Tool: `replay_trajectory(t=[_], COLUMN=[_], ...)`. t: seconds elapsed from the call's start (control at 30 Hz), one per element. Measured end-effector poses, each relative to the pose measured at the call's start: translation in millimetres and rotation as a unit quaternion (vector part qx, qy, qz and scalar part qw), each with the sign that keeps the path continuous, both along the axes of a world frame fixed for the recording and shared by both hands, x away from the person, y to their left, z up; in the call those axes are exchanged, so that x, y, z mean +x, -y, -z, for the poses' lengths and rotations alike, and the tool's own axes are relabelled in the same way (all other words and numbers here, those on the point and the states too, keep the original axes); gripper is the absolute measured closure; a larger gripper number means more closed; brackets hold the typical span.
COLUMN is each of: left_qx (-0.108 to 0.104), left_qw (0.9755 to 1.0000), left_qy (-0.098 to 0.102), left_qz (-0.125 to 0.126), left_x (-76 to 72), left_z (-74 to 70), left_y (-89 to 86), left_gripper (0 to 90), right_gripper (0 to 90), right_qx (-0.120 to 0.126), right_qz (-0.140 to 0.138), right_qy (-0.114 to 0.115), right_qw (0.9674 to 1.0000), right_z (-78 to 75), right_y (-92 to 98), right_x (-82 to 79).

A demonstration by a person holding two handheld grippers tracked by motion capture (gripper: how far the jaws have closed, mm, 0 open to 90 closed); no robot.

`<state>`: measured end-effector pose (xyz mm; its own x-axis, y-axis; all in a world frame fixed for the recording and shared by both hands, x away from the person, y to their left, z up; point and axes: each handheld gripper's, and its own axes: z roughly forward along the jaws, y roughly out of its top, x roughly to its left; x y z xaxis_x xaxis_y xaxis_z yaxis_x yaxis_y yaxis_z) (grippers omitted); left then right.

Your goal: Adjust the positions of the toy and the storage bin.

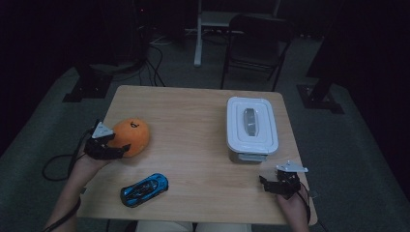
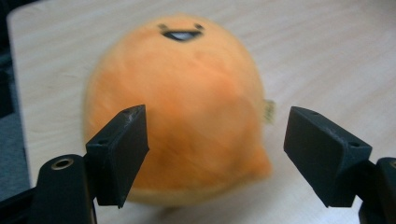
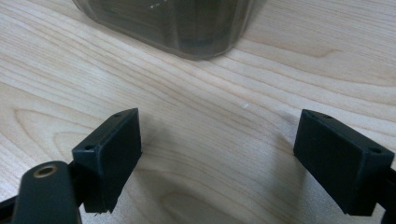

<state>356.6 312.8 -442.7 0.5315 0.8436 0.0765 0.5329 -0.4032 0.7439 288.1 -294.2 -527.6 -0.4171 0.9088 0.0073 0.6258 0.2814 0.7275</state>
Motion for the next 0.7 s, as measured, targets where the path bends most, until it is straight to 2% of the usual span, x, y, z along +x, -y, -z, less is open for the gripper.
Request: replay_trajectory(t=[0.03,0.1,0.13,0.17,0.23,0.3,0.33,0.5,0.63,0.67,0.7], left_qx=[-0.003,0.000,-0.006,-0.008,-0.004,0.001,-0.001,-0.001,-0.002,-0.003,-0.003], left_qw=[1.0000,0.9999,0.9998,0.9997,0.9996,0.9995,0.9996,0.9993,0.9990,0.9983,0.9981], left_qy=[-0.002,0.008,0.006,0.002,0.003,-0.006,-0.015,-0.032,-0.037,-0.041,-0.042], left_qz=[-0.003,-0.015,-0.019,-0.025,-0.029,-0.032,-0.025,-0.019,-0.026,-0.041,-0.045], left_x=[2.8,6.4,8.4,10.6,13.3,16.7,19.4,25.7,30.4,35.3,37.0], left_z=[-0.4,-1.8,-2.7,-3.2,-3.1,-1.4,1.2,8.9,13.5,17.5,18.9], left_y=[-0.6,-1.3,-1.9,-2.2,-2.3,-2.1,-2.3,-1.5,-1.5,-1.2,-0.6], left_gripper=[22.8,22.7,22.0,16.3,14.5,11.7,11.1,11.2,11.2,11.2,10.9], right_gripper=[14.6,14.5,14.5,14.5,14.5,14.5,14.5,14.5,14.5,14.5,14.5], right_qx=[0.000,0.000,0.000,0.000,0.000,0.000,0.000,0.000,0.000,0.000,0.000], right_qz=[0.000,0.000,0.000,0.000,0.000,0.000,0.000,0.000,0.000,0.000,0.000], right_qy=[0.000,0.000,0.000,0.000,0.000,0.000,0.000,0.000,0.000,0.000,0.000], right_qw=[1.0000,1.0000,1.0000,1.0000,1.0000,1.0000,1.0000,1.0000,1.0000,1.0000,1.0000], right_z=[0.0,0.0,0.0,0.0,0.0,0.0,0.0,0.0,0.0,0.0,0.0], right_y=[0.0,0.0,0.0,0.0,0.0,0.0,0.0,0.0,0.0,0.0,0.0], right_x=[0.0,0.0,0.0,0.0,0.0,0.0,0.0,0.0,0.0,0.0,0.0])
